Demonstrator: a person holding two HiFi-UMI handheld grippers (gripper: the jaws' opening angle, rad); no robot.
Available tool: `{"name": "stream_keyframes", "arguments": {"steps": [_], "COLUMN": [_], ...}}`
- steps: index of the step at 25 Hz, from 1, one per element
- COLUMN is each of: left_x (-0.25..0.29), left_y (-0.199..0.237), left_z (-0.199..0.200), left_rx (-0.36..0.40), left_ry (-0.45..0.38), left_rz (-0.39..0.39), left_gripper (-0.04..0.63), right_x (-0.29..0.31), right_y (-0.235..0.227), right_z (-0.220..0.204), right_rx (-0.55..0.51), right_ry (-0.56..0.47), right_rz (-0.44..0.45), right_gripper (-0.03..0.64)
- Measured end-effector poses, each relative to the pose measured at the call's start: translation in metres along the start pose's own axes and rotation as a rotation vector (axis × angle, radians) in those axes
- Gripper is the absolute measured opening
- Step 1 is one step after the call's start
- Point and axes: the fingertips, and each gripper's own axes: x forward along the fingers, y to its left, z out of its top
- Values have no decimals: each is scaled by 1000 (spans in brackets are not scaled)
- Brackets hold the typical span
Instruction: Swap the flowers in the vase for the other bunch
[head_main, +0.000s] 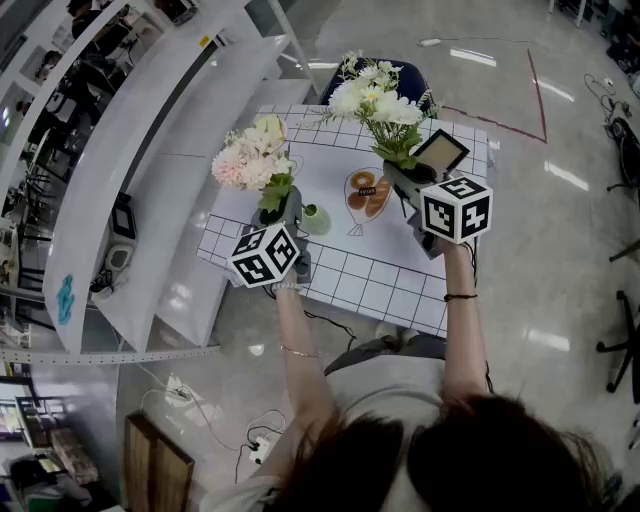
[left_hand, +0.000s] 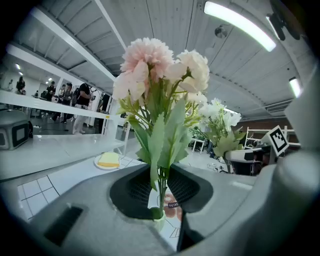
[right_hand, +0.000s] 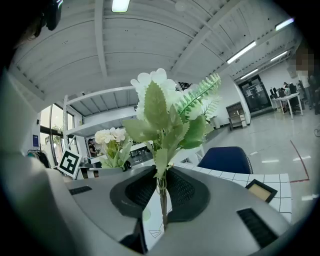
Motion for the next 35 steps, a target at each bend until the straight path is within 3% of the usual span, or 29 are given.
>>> {"name": "stream_keyframes", "arguments": {"steps": [10, 26, 35], "left_x": [-8, -41, -62], "left_y": [-2, 1, 10], "left_z": [17, 62, 66], "left_rx": [22, 12, 0], "left_ry": [-28, -146, -173], "left_rz": [26, 76, 124], "left_gripper": [89, 87, 89], "right_x": [3, 20, 28], "right_y": [2, 23, 35], "right_z": [8, 10, 7], "right_rx": [-7, -15, -18], "right_ry": [-5, 14, 26], "right_rz": [22, 100, 138], "right_gripper": [57, 55, 55]}}
